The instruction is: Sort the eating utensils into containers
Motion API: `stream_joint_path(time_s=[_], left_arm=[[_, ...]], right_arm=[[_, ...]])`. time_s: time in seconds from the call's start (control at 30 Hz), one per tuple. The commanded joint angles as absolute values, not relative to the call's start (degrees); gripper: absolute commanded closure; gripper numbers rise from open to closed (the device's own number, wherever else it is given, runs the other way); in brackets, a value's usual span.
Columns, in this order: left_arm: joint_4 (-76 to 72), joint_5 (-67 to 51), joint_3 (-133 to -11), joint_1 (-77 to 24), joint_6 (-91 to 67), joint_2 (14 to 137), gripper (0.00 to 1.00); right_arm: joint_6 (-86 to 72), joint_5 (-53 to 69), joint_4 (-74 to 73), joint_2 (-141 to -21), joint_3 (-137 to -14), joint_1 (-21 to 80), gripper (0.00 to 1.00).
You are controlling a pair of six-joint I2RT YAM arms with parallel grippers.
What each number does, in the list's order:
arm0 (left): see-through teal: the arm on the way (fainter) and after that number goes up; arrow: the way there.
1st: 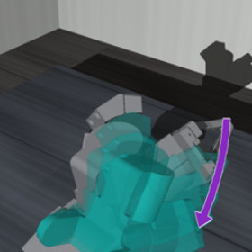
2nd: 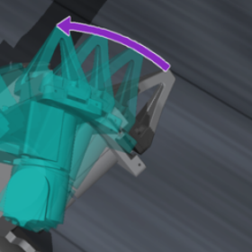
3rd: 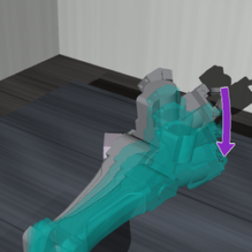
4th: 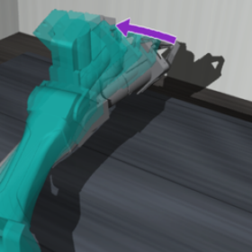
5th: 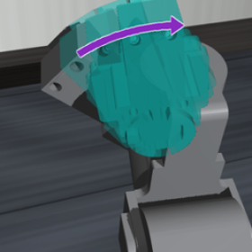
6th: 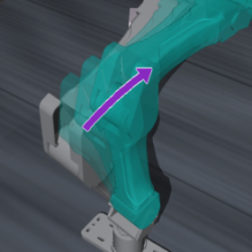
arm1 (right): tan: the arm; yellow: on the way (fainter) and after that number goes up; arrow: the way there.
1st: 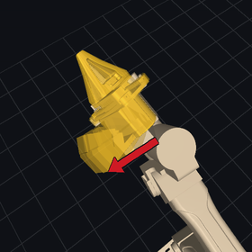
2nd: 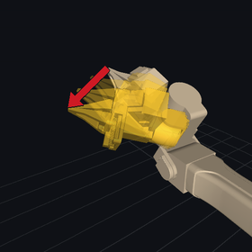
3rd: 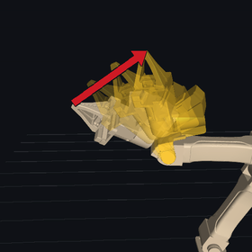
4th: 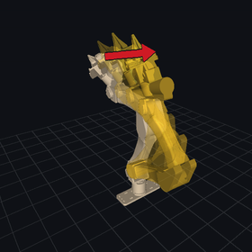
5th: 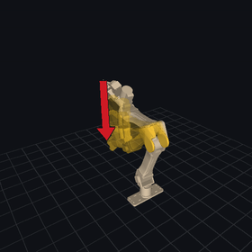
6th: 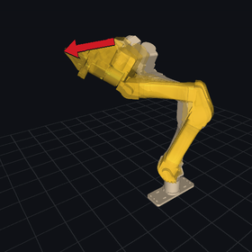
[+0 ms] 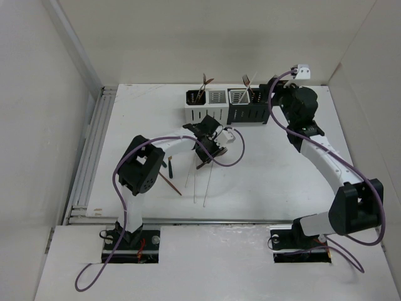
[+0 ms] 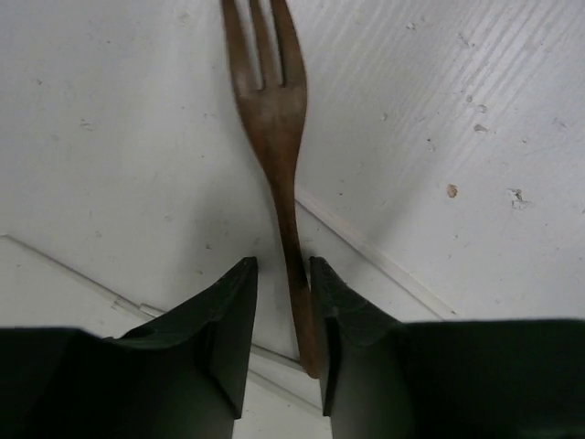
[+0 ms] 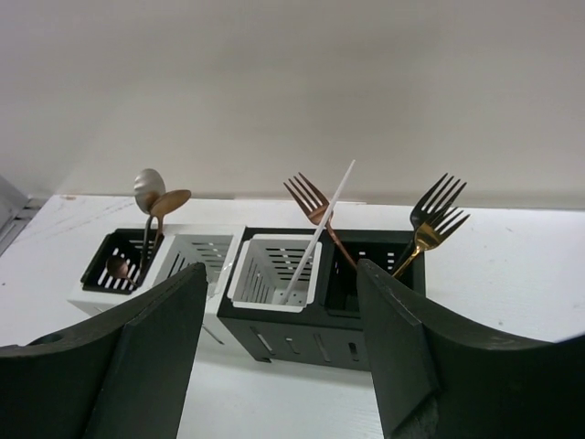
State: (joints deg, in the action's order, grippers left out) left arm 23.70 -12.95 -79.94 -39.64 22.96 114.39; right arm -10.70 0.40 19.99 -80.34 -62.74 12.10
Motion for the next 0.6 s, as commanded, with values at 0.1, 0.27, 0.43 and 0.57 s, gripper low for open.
stream_joint_path(time_s=[0.1,0.27,0.43,0.57], left_arm=[[25.66,-9.50,-77.87,-41.13,22.06,118.74,0.99],[27.25,-10.72,-82.52,-40.18,18.98,116.90,1.00],[29.70,-17.48,-92.44,-33.16,14.16,109.01,1.00],[29.71,-22.49,-99.66,-30.86,12.39,102.49,1.00]], right_arm=[[-9.67,-1.49,21.88,-75.59,-61.08,12.22,0.28],[-7.92,0.17,19.17,-73.13,-60.56,12.22,0.28],[-7.91,8.33,9.16,-69.88,-63.72,12.22,0.18],[-13.52,15.64,5.89,-66.02,-62.76,12.22,0.01]])
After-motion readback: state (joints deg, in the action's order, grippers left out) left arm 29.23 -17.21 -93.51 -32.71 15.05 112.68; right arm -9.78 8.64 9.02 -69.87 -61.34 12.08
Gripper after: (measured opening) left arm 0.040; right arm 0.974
